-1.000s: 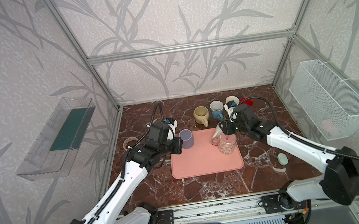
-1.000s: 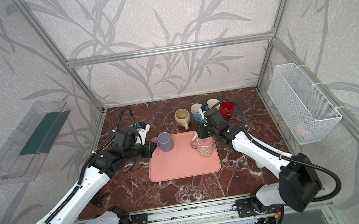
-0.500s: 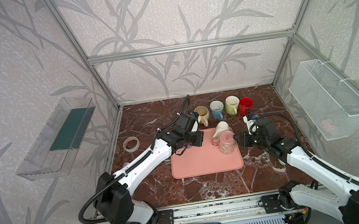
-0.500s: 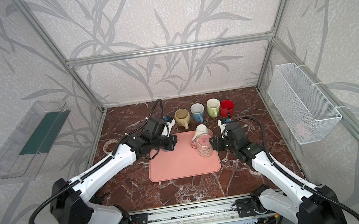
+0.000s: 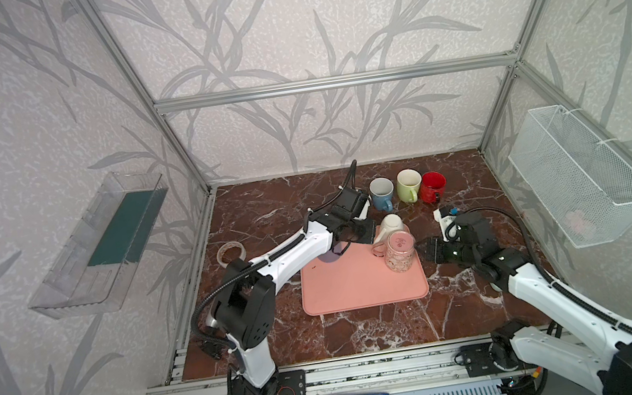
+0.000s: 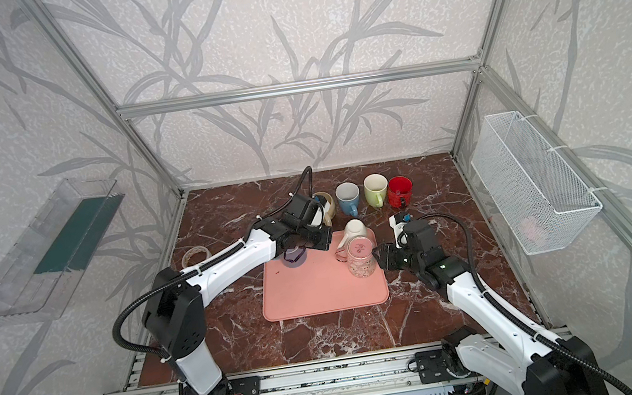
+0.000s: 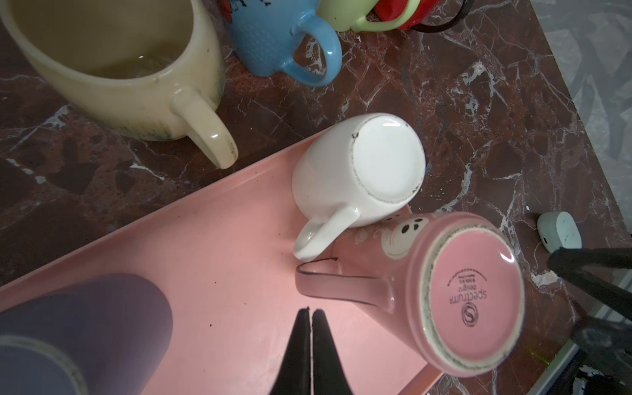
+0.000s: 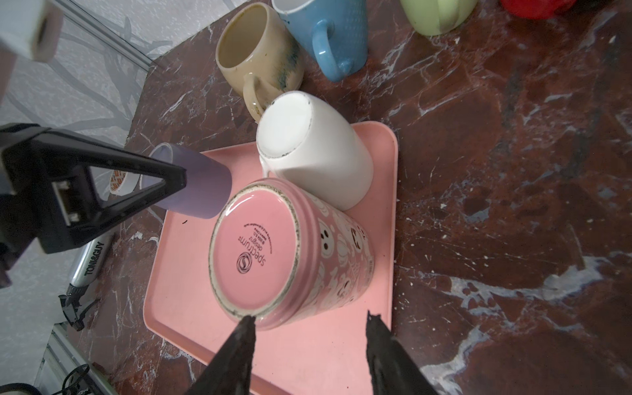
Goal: Turn the mug right side up
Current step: 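Lower the left gripper beside the upside-down pink ghost mug's handle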
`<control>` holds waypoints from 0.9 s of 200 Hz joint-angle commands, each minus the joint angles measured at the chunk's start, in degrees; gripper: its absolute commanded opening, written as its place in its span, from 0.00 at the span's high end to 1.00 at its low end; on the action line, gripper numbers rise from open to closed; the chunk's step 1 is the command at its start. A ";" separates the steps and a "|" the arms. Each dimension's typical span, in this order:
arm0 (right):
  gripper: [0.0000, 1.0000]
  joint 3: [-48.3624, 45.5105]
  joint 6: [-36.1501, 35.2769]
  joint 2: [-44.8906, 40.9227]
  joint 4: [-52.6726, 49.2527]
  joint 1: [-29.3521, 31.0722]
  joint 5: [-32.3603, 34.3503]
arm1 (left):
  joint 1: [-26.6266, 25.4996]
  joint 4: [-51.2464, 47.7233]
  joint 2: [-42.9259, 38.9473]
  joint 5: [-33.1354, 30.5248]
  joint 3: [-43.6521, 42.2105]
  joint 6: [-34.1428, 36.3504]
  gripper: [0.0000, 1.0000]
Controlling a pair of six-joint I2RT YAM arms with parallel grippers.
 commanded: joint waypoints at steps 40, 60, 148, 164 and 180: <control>0.52 0.01 0.25 0.94 -2.54 -0.15 -0.64 | -1.93 0.43 7.34 0.16 5.53 0.23 0.99; 0.57 0.19 0.04 1.12 -3.66 -0.15 -0.29 | -2.16 -0.17 8.80 0.60 6.32 0.15 0.99; 0.79 1.82 0.22 5.02 -2.52 -0.15 -3.42 | -3.56 1.44 6.68 1.39 1.07 -0.80 1.00; 0.81 2.37 0.37 6.03 -2.35 -0.05 -4.23 | -3.83 2.61 4.45 1.34 -1.77 -1.29 1.00; 0.83 2.55 0.73 6.97 -1.51 0.17 -4.51 | -4.24 4.09 2.43 1.00 -4.71 -2.06 1.00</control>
